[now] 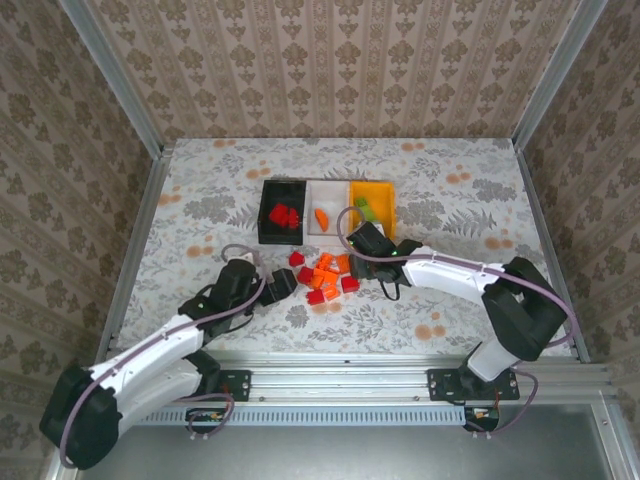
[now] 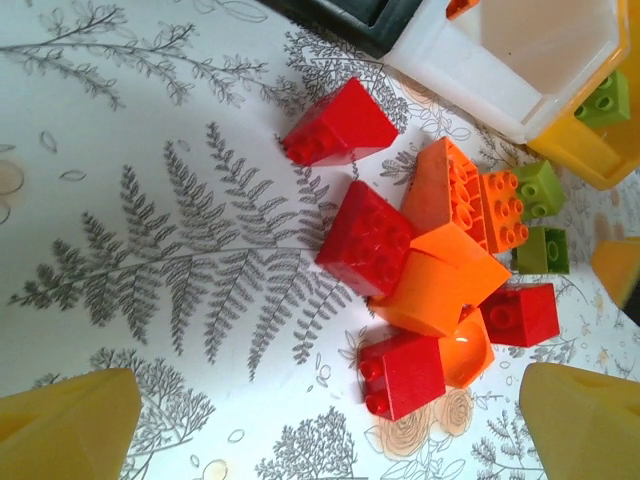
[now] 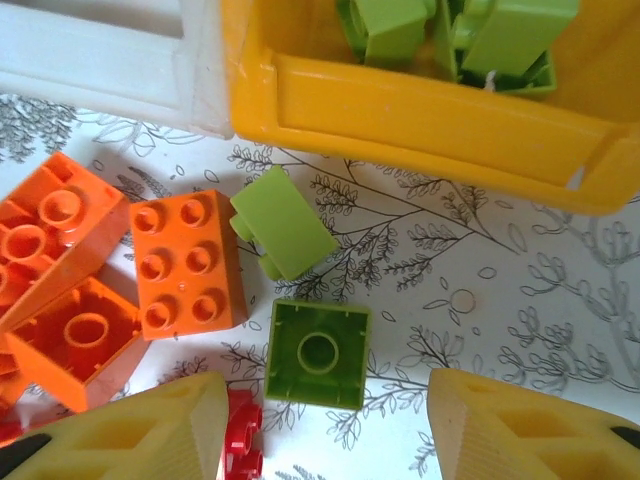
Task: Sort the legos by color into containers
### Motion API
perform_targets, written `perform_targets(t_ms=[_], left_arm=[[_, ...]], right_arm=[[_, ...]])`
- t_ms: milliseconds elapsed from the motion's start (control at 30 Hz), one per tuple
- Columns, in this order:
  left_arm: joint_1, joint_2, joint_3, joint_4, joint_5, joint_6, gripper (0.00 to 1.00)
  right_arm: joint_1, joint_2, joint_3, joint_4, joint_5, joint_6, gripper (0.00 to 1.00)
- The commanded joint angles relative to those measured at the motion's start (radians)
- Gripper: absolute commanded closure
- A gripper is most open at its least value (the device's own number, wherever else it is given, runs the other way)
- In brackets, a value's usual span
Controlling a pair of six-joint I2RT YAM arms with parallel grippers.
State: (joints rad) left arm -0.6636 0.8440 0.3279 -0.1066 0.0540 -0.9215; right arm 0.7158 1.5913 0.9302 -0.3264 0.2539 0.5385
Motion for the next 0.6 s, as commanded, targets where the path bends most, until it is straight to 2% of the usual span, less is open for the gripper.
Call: perform_targets(t_ms=[0,233,367,433,567], left_arm=[[0.005,-0.075,-0.065,-0.045,-0.007,-0.04,0.01],[0.004,-0.145,-0.113,-0.085,0.004,-0.071,0.01],[0.004,-0.175,-0.115,-0.103,-0.001,-0.071,0.01],[0.004,-0.181,-0.115,-0.104,-0.008,-0.068,0.01],[0.004,-0.174,-0.112,-0.087,-0.004,-0.065,0.01]], right_arm=[[-0.017,0.079,0.04,0.02,-0.021,0.021,0.45],[-0.05,0.148,0.035,0.053,-0.042,0.024,0.49],[-0.056,0.157,0.021,0.068,-0.028,0.026,0.57],[-0.055,0.16,0.02,0.063,-0.016,0.024,0.64],[-0.053,0.086,-0.016,0.052,0.004,0.024,0.7]])
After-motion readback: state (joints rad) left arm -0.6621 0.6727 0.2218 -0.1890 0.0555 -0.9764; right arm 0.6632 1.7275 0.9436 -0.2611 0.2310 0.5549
